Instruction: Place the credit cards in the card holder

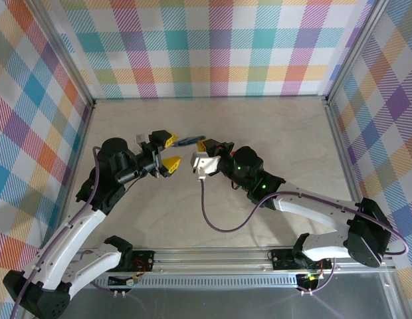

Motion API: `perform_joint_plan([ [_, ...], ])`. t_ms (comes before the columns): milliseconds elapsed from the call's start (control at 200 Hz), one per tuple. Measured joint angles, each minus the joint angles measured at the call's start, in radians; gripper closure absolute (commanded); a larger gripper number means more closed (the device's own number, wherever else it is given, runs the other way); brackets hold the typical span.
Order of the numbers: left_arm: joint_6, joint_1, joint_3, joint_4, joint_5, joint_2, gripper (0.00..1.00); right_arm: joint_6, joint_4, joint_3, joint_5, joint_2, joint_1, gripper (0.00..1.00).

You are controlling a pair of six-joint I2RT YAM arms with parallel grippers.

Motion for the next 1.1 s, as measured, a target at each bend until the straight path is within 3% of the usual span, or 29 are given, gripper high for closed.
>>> perform_joint_plan([
  [215,-0.066,0.000,-0.066,0.053,-0.027,-0.003,0.26,0.001,0.000,0.000,-0.040,-0.010,0.000,1.00],
  [385,-0.099,0.000,-0.088,0.119,-0.045,0.005,0.34,0.001,0.016,-0.030,-0.090,-0.053,0.000,1.00],
  [480,-0.116,0.000,-0.104,0.158,-0.051,0.016,0.44,0.001,0.018,-0.049,-0.114,-0.076,0.001,1.00],
  [635,-0.131,0.000,-0.106,0.195,-0.051,0.046,0.68,0.001,0.018,-0.063,-0.140,-0.094,0.002,1.00],
  [805,-0.122,0.000,-0.106,0.220,-0.054,0.058,0.88,0.044,0.006,-0.063,-0.144,-0.101,0.003,0.51],
  [860,-0.114,0.000,-0.106,0.225,-0.060,0.060,0.92,0.085,-0.032,-0.061,-0.145,-0.114,0.000,0.39],
  [940,-0.079,0.007,-0.108,0.238,-0.064,0.070,0.94,0.210,-0.142,-0.045,-0.174,-0.150,-0.022,0.30],
  [1100,0.134,0.047,-0.103,0.246,-0.070,0.097,0.96,0.528,-0.325,-0.008,-0.344,-0.251,-0.135,0.27],
])
